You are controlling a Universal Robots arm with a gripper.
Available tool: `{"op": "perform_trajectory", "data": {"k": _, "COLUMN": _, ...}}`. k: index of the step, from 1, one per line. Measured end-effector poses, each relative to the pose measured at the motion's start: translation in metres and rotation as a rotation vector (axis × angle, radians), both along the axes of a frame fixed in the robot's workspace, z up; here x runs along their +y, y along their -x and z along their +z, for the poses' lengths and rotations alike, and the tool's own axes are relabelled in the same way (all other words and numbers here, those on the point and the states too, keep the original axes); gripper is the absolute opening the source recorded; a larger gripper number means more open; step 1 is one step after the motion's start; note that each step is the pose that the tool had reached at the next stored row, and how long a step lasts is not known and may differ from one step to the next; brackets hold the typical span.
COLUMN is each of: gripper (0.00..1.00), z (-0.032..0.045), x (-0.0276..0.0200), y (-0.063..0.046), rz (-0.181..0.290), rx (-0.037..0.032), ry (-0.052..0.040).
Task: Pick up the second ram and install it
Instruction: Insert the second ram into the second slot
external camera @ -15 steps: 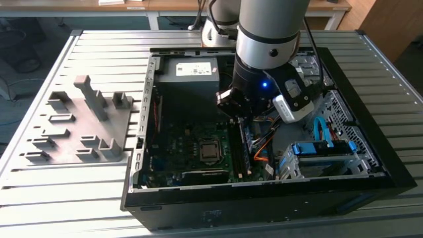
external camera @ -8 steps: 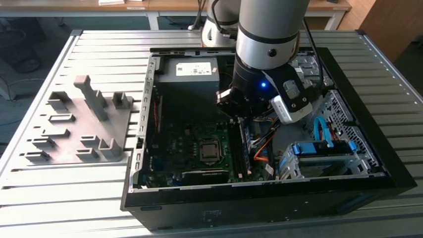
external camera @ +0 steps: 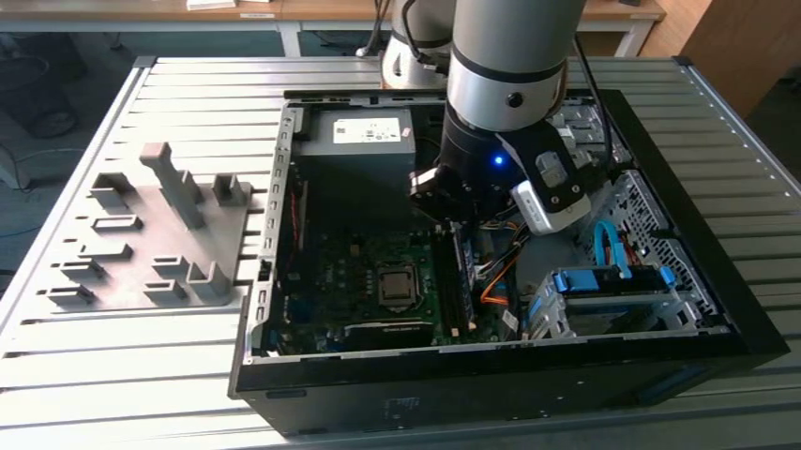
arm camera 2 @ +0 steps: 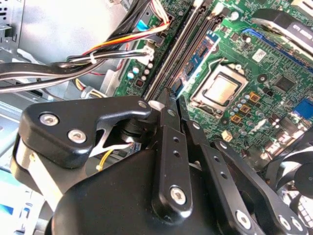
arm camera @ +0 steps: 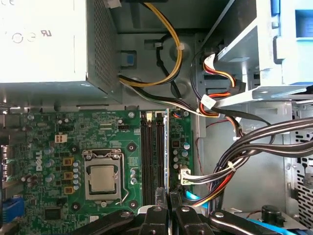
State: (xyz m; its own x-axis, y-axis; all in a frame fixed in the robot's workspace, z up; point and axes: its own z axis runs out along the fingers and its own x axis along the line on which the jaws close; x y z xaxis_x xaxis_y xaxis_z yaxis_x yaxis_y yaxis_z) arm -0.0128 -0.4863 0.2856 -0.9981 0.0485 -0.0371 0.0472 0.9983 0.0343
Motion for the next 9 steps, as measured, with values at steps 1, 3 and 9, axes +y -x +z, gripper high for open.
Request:
{"op": "perform_trajectory", "data": {"k": 1, "gripper": 0.14, "z": 0.0000, "x": 0.0000, "y": 0.000, "rz": 0.000, "rx": 0.0000, "ry": 0.0001}}
{"op": "perform_trajectory", "data": {"k": 3, "gripper": 0.14, "z": -0.0010, "x": -0.0004, "y": 0.001, "rz": 0.002, "rx": 0.0000, "ry": -0.0001}}
{"op": "perform_trajectory", "data": {"k": 9, "gripper": 0.14, "z": -0.0101, "x": -0.0033, "y": 0.002, "rz": 0.019, "rx": -0.0001, "ry": -0.0053}}
